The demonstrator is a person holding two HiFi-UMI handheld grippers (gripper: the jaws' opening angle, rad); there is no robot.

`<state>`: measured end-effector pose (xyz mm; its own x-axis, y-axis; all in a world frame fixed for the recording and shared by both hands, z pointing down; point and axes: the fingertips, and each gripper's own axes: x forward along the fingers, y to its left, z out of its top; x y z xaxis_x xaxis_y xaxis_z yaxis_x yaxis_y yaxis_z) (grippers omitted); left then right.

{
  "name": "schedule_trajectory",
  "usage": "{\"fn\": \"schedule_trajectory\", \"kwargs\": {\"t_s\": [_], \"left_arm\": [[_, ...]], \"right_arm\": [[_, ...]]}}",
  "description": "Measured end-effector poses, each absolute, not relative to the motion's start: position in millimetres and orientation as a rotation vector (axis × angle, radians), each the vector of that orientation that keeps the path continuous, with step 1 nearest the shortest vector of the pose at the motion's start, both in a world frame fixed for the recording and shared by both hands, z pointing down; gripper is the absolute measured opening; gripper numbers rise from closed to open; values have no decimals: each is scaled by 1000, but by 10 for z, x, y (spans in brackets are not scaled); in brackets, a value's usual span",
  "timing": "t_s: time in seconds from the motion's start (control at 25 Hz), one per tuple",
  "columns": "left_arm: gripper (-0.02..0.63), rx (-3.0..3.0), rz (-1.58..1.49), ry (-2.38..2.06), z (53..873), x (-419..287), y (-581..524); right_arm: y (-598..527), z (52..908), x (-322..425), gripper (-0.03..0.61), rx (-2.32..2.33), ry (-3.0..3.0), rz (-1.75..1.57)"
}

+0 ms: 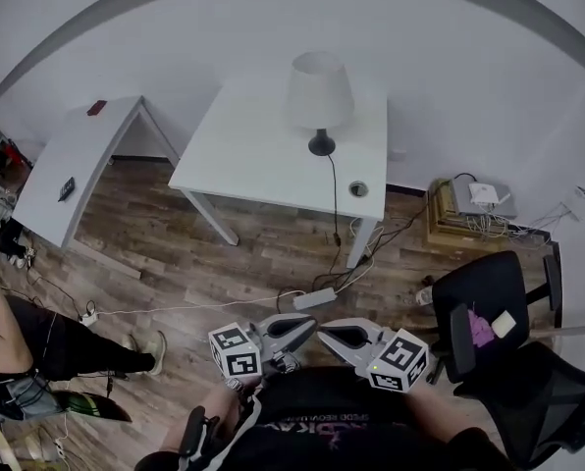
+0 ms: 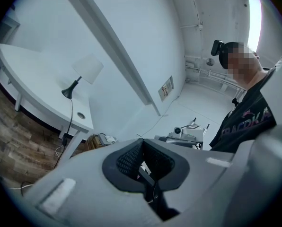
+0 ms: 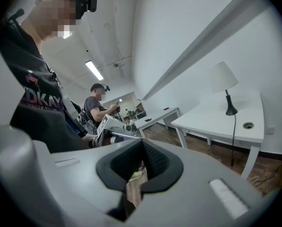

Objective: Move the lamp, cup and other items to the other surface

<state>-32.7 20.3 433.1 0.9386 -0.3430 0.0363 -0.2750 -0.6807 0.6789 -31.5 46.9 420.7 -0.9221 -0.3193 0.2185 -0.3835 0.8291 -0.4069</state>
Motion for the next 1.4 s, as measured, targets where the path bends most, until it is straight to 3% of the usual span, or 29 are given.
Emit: {"fn": "schedule_trajectory", "kwargs": {"t_s": [0.76,1.4], "left_arm": [[-5,2306,-171,-616,4457,-1735,308],[-5,2236,-268,-523,4558,-1836,303]], "right_arm": [[544,4439,-1509,5,359,-2835,695],[556,4541,-1608,5,408,-2772,717]]}}
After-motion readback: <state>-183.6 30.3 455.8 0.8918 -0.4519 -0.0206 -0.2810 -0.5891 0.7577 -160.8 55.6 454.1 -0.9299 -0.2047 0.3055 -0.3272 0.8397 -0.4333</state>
